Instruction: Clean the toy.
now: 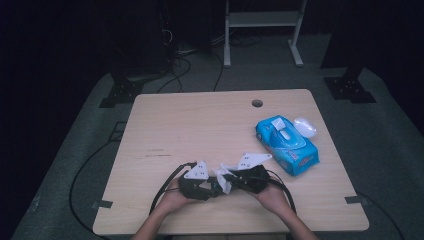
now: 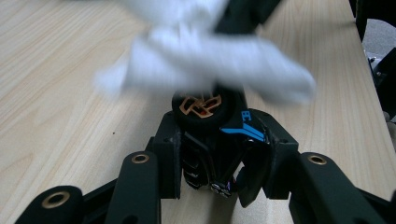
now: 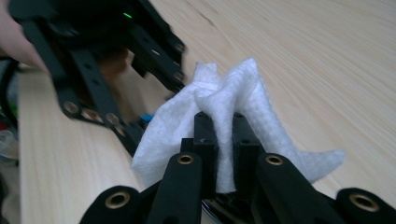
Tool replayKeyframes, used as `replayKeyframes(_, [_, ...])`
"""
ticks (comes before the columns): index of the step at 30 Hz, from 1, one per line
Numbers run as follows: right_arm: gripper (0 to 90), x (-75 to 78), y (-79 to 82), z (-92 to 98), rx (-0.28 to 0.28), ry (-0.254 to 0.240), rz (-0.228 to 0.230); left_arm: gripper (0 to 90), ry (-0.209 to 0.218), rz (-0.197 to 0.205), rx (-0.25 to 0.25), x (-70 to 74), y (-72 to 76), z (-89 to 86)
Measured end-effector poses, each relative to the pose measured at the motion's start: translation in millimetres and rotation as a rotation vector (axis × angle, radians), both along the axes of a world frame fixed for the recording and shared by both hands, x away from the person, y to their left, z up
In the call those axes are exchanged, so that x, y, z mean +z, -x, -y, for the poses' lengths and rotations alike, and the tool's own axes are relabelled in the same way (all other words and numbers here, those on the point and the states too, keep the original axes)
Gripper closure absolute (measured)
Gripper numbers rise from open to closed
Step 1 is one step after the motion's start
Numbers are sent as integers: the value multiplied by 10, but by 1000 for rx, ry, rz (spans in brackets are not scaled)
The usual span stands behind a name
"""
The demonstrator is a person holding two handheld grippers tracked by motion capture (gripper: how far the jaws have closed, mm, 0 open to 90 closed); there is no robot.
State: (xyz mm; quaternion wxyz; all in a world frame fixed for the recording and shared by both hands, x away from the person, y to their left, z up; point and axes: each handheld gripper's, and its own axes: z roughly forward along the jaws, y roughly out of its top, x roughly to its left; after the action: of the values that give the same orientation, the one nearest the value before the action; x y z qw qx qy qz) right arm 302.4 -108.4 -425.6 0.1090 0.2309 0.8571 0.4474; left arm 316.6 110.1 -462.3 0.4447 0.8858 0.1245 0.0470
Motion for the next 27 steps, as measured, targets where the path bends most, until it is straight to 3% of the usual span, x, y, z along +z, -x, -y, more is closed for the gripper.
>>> replayKeyframes(1, [833, 11, 8, -71, 22, 9, 6, 580, -1, 0, 1, 1, 3, -1])
replayKeyframes(4, [833, 23, -9, -43, 18, 28, 11, 581, -1, 0, 1, 1, 1, -4])
replayKeyframes(5, [833, 28, -34, 73, -18, 40, 12, 581, -2, 2, 3, 1, 4, -4])
replayKeyframes(6, [833, 28, -34, 73, -18, 40, 12, 581, -2, 2, 3, 1, 4, -4])
replayKeyframes(7, [834, 27, -79, 226, -56, 51, 16, 581, -1, 6, 0, 1, 3, 0])
replayKeyframes(8, [834, 30, -96, 290, -65, 21, -11, 581, -4, 7, -1, 3, 0, 5])
replayKeyframes(9, [834, 35, -96, 316, -74, 24, -5, 581, -5, 7, -1, 5, -2, 8])
replayKeyframes(13, [834, 53, -82, 307, -73, 64, 27, 581, -6, 10, -2, 6, 0, 7])
replayKeyframes(19, [834, 63, -104, 485, -114, 49, 8, 581, -11, 10, -6, 11, -5, -3])
replayKeyframes(27, [833, 73, -91, 484, -126, 65, 23, 581, -10, 10, -3, 10, -5, -8])
